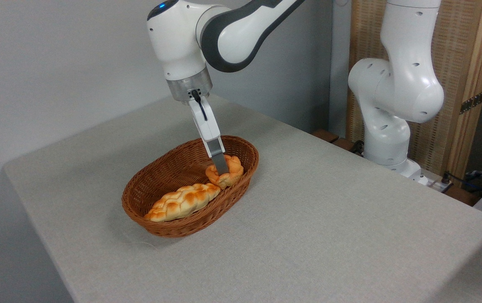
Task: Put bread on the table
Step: 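Close the gripper fingers around the orange bun in the basket, then lift the orange bun out of the basket and lower it beside the basket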
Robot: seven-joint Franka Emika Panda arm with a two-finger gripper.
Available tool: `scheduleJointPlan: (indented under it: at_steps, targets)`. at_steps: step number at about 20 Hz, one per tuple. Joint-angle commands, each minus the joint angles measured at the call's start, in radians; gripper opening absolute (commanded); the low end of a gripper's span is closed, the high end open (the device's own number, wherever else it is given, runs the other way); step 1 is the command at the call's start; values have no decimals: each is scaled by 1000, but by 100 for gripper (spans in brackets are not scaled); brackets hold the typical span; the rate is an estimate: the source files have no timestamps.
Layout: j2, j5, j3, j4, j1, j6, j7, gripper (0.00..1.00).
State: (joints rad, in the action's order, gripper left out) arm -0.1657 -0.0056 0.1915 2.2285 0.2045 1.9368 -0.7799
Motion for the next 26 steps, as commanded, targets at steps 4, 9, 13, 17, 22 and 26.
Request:
scheduleJointPlan:
  at_steps: [4, 9, 13, 17, 22, 26]
  targets:
    - [-6, -1, 0, -4, 3, 2, -1, 20]
    - [-8, -5, -4, -39, -1, -53, -1, 14]
    - [-9, -5, -12, -56, -4, -79, 1, 14]
    - [-11, -5, -21, -107, -11, -108, 5, 15]
    - [3, -5, -118, -229, -17, -159, 4, 15]
    - [41, 9, -222, -317, -20, -160, -13, 19]
